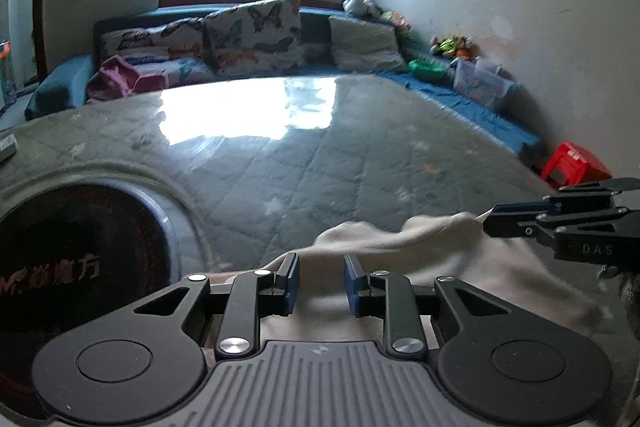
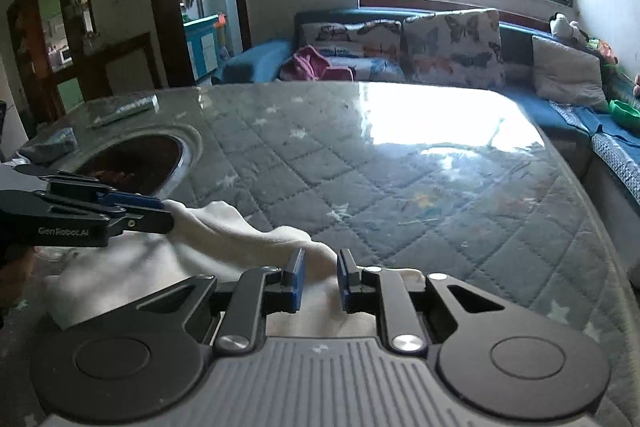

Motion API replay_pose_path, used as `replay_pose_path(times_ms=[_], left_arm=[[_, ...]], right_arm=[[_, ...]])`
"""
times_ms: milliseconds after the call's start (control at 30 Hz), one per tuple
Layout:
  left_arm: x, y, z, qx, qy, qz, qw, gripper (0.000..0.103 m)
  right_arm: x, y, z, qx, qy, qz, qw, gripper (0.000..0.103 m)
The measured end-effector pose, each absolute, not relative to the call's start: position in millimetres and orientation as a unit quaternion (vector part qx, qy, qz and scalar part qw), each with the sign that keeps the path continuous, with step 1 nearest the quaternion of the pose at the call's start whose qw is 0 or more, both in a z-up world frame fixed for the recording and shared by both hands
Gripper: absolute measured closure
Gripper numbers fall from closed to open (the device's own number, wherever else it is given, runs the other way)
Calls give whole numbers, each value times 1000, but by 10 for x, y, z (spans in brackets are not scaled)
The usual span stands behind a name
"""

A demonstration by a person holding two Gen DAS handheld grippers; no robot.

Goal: Fold clothes

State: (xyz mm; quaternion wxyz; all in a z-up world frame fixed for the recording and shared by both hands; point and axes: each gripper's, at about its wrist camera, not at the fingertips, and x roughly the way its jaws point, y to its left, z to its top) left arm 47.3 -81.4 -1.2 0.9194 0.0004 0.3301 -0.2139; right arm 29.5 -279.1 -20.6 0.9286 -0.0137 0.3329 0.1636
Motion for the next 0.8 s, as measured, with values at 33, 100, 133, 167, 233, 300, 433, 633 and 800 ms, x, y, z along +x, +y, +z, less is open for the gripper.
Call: replay_pose_path(times_ms=[33,100,133,167,233,300,433,633,800], left_arm=[[459,-839,6,1,327,-217,920,76],[450,-895,5,5,328,-221,918,75],[446,-918,-4,6,330,-222,917,75],[433,-938,-14,6,332,-223,916,75],[375,-973,-21,5,335,-226,915,74],[274,-1000,-16,6,332,-229,915,63],[30,-1041,-17,13,325,-231,917,56],[-286,-1017,-44,23,316,-217,923,53],[-399,-953,-98,21,315,-197,928,51]], right_arm=[[251,-2807,-185,-11,331,164,929,85],[122,-2802,-162,-13,326,169,930,84],[49,-2785,-163,-17,324,172,930,78],[-27,-2767,-166,-22,324,174,930,75],[-171,-2733,-183,-30,323,179,929,72],[-296,-2687,-220,-38,320,185,929,69],[-474,-2637,-327,-41,309,190,931,55],[-584,-2663,-480,-51,299,165,938,47],[-632,-2809,-506,-40,293,149,944,38]])
